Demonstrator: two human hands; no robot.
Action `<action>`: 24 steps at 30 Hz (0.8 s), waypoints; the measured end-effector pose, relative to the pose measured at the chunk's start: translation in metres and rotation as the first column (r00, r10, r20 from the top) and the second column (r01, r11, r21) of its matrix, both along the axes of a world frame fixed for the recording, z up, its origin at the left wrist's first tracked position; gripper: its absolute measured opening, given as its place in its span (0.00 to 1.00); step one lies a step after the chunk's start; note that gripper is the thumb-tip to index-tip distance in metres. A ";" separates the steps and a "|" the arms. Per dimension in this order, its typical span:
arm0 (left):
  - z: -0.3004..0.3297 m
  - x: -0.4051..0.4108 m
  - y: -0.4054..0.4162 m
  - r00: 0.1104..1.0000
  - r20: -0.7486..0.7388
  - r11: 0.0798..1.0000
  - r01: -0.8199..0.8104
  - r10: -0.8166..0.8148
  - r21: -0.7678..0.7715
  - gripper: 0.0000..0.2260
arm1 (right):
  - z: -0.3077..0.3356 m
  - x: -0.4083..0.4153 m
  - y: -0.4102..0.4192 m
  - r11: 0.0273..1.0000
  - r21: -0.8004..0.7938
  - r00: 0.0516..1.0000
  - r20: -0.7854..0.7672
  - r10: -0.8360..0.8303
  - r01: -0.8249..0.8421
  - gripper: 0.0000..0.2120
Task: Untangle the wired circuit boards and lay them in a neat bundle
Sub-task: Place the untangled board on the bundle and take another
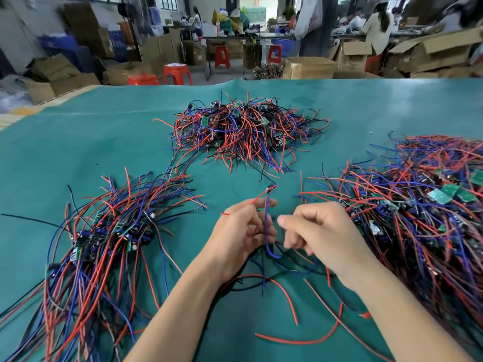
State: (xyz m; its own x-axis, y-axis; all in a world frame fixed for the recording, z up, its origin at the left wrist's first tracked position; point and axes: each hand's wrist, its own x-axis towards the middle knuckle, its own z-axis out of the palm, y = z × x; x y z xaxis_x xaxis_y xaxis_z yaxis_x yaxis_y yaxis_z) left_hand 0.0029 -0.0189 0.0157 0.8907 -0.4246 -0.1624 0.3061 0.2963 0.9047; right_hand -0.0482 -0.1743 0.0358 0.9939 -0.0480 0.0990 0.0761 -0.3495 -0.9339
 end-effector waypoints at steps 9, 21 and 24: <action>-0.006 -0.010 0.000 0.897 0.379 0.957 0.135 -0.229 0.258 0.18 | -0.011 0.012 -0.008 0.892 0.373 0.963 -0.018 -0.267 0.255 0.06; 0.002 -0.012 0.001 0.949 0.225 0.974 0.207 -0.222 0.090 0.13 | -0.007 0.009 -0.004 0.805 0.583 0.993 -0.053 -0.101 0.113 0.04; 0.002 -0.011 0.002 0.965 0.193 0.984 0.170 -0.176 0.048 0.11 | -0.013 0.008 0.000 0.904 0.425 0.999 0.000 -0.037 0.034 0.05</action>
State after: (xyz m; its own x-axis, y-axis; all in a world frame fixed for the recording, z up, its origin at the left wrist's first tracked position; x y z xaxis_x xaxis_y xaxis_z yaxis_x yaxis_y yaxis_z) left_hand -0.0078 -0.0172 0.0176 0.8201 -0.5722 -0.0072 0.1659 0.2256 0.9600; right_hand -0.0404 -0.1745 0.0233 0.9900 -0.1228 0.0692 0.0791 0.0782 -0.9938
